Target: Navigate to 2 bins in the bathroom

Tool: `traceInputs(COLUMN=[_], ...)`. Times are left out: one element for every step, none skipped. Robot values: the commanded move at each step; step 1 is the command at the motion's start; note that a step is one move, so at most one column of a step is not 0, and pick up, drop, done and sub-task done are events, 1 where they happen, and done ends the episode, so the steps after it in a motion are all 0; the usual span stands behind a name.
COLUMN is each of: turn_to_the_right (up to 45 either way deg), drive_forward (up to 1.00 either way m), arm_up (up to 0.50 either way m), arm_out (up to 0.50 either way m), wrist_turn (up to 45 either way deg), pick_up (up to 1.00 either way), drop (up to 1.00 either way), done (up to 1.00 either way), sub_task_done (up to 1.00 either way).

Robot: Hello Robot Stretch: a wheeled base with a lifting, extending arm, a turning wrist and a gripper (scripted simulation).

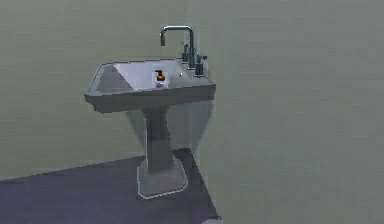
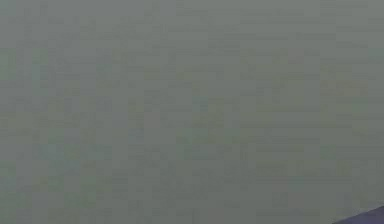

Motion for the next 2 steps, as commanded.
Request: traceInputs(turn_to_the_right=[0.0, -45.0], drive_forward=[0.15, 0.00], arm_up=[0.00, 0.00], arm_out=[0.00, 0.00], wrist_turn=[0.0, 0.0], pick_up=[0.00, 0.00], drop=[0.00, 0.00], done=[0.00, 0.00], sub_task_done=[0.00, 0.00])
